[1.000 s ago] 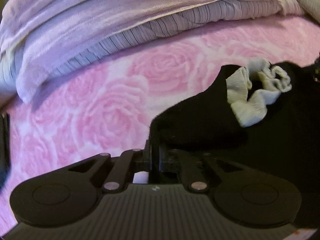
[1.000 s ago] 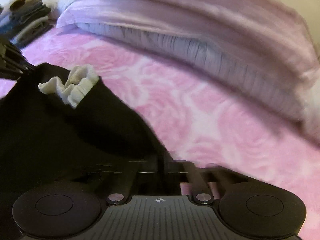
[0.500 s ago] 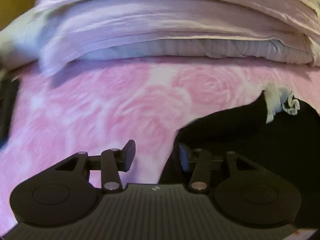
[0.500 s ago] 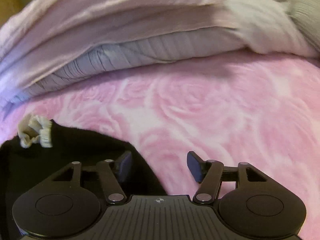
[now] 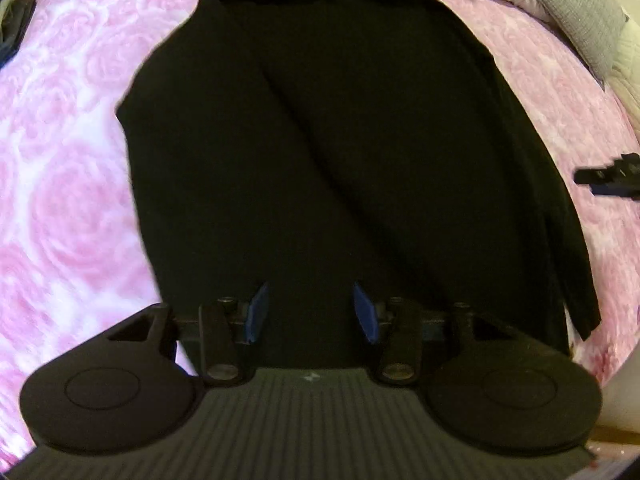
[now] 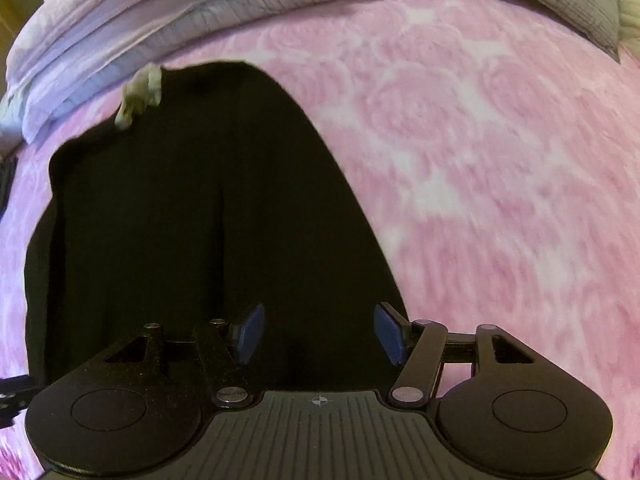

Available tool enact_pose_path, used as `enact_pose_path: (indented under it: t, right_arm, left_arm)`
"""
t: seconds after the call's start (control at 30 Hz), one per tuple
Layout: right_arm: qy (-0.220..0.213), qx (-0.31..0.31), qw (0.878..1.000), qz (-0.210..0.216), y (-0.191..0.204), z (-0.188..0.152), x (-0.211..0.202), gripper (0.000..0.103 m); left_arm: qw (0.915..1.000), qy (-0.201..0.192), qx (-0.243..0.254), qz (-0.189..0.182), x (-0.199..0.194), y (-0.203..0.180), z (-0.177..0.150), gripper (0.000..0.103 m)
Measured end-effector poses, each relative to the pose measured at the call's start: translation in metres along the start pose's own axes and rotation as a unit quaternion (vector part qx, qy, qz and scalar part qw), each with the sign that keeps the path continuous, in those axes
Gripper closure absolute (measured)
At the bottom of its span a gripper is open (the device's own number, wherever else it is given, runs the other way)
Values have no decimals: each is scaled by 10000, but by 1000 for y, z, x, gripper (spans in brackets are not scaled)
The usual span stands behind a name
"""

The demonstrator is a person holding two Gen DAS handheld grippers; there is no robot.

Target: Fold clothes

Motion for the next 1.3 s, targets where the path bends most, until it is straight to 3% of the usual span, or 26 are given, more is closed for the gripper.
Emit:
enact_pose_path:
  t: [0.07,0.13,0.27,0.4,0.5,0.53,0.57,0.63,0.73,0.8,0.9,1.07,1.13,1.2,1.27,1.3]
  right_arm:
    - [13,-43,10000,-52,2,-11,-6,45]
    - [-80,-66,9999,-124,3,-18,-15,45]
    - [-269,-203,9993,-177,4,-27,-32,45]
    - [-372,-277,9987,-209,2,-32,-46,45]
    - [-420,-267,9985,-239,-1,-37,-53,45]
    - [-431,-262,9984,-255,-2,-39,-54,45]
    - [-428,-258,9984,-259,-2,-42,-56,45]
    - [-380,-244,9986,-261,-3,-51,-57,45]
    - [-288,-240,9988,-325,-9,-69,-58,45]
    - [-209,-268,9987,-370,-13,-83,-60,45]
    - [-100,-266,9989,-373,-23,-106,-59,45]
    - [94,192,9994,-257,-47,-128,-27,45]
    - [97,408,9991,-90,-51,-131,-7,47]
    - [120,184,9997,113,-42,-128,3,97]
    - [163,-453,9984,284,-31,-117,-2,97]
    - [-19,-663,9973,321,-33,-105,-13,97]
  left_arm:
    - [9998,-23,23,186,10,0,0,68]
    - [9998,-46,26,208,13,4,2,97]
    - [9993,-303,-207,-79,-24,29,10,99]
    - [9947,-841,-489,327,-85,104,29,100]
    - [9822,-1145,-798,1261,-122,186,45,100]
    - [9744,-1215,-975,1619,-131,220,49,98]
    - [9686,-1189,-1196,1829,-133,247,50,93]
    - [9498,-1021,-1821,2329,-133,300,46,93]
    - [9280,-797,-2283,2836,-129,343,28,92]
    - [9238,-704,-2552,2768,-122,347,13,92]
    - [9294,-490,-2777,2379,-97,313,-5,90]
    - [9463,-90,-2919,1383,-60,209,-49,89]
    - [9503,-46,-2883,1172,-51,173,-59,89]
    - [9537,11,-2828,1025,-44,140,-65,89]
    - [9574,-35,-2700,1023,-45,117,-66,89]
    - [9588,-93,-2638,1052,-50,110,-65,89]
Point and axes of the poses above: each gripper's, at about its wrist camera, not at the fingertips, and x roughly the way its jaws point, y to its left, z to its top, the point moved 8 cm from there along x, roughly the way its jaws point, and after that the axes turned 2 degrees about -x, right-handed, at the moved point
